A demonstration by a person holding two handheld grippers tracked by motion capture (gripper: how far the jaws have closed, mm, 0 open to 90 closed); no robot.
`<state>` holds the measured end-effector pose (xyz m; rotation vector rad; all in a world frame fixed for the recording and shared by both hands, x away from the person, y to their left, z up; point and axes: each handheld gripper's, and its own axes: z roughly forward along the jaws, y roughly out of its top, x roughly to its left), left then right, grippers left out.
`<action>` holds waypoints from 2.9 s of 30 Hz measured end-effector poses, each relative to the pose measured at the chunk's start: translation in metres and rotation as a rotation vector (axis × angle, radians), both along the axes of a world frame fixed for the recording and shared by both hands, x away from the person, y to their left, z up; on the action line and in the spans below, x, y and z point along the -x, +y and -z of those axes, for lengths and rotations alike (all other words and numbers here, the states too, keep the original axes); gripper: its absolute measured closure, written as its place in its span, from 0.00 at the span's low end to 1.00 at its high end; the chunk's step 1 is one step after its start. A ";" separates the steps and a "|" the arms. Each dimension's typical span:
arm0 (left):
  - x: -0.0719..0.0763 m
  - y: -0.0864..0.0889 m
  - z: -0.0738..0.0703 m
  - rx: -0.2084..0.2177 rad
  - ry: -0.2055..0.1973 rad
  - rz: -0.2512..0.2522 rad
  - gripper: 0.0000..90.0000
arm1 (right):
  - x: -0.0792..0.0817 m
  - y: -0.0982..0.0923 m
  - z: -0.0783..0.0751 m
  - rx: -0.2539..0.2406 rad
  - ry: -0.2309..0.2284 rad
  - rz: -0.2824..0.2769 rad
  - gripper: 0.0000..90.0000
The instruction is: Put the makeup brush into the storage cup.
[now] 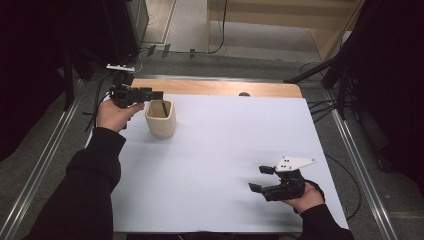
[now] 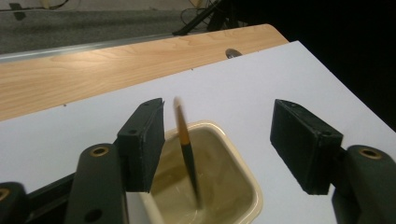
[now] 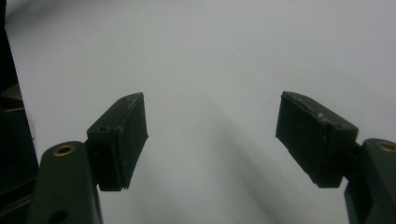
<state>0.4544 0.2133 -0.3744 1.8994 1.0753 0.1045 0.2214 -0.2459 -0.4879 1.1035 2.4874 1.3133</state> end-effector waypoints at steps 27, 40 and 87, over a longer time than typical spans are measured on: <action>0.023 0.036 0.008 -0.013 0.079 -0.009 0.35 | 0.000 0.001 0.001 0.005 0.009 0.001 0.29; 0.031 0.041 0.015 -0.015 0.102 0.007 0.35 | 0.000 0.001 0.001 0.007 0.007 -0.002 0.29; 0.089 0.019 0.049 -0.077 0.106 0.124 0.35 | 0.000 0.002 0.001 -0.011 0.007 -0.001 0.29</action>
